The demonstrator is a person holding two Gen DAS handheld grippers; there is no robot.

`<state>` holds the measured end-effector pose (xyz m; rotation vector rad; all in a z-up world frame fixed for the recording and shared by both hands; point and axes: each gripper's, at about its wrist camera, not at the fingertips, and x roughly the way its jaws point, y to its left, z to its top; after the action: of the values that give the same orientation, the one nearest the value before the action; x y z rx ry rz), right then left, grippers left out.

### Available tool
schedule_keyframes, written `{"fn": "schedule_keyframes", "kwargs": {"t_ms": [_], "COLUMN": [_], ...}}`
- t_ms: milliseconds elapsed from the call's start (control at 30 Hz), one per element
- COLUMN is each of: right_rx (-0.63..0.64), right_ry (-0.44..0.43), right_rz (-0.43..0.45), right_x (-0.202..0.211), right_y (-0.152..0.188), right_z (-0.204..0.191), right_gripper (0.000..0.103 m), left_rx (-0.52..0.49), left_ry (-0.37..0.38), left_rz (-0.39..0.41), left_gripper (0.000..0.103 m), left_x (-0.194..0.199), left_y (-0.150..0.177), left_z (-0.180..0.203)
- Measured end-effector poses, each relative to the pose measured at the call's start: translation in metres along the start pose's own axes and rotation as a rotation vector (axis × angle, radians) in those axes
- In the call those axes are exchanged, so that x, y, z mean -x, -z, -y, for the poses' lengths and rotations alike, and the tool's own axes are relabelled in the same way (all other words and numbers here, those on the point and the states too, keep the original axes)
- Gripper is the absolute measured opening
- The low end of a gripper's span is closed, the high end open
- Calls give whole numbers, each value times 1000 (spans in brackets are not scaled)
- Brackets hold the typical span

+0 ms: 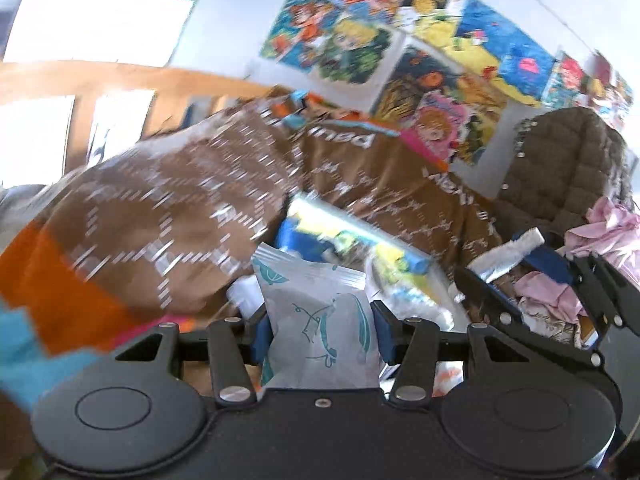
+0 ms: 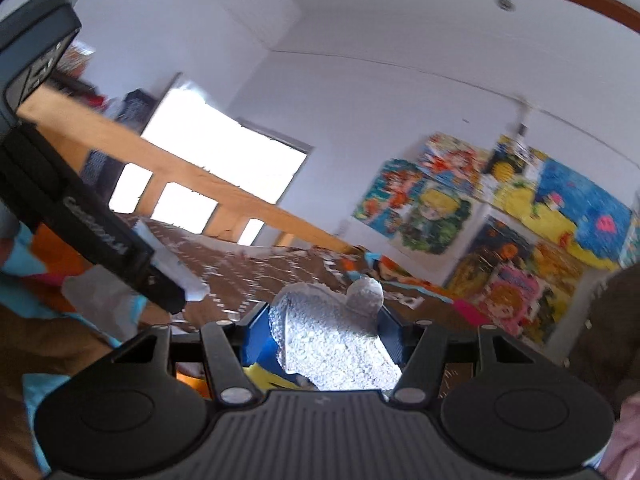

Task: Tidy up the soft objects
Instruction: 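Lower the packet with the left gripper while the right lowers the towel into the tray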

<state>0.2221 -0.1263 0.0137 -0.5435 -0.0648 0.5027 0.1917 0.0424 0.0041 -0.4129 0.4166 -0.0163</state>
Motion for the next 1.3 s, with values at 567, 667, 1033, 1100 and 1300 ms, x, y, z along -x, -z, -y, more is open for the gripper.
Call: {"fn": "schedule_keyframes", "kwargs": {"t_ms": [567, 667, 1033, 1100, 1300], "right_rx": [-535, -640, -920, -917, -883], "right_ry": [146, 166, 85, 65, 27], "right_rz": [-86, -120, -274, -313, -405], "right_x": [-48, -58, -104, -117, -150], "right_y": [93, 112, 165, 170, 169], "right_z": [153, 173, 227, 227, 215], "right_gripper": [63, 63, 64, 64, 64], "left_rx": [-122, -139, -156, -150, -149], "left_ry": [209, 228, 143, 131, 81], "left_rz": [-104, -141, -297, -315, -357], "left_gripper": [52, 52, 52, 52, 52], "left_x": [-172, -205, -297, -306, -323], "left_y": [-56, -60, -38, -35, -27], "left_z": [94, 109, 117, 115, 111]}}
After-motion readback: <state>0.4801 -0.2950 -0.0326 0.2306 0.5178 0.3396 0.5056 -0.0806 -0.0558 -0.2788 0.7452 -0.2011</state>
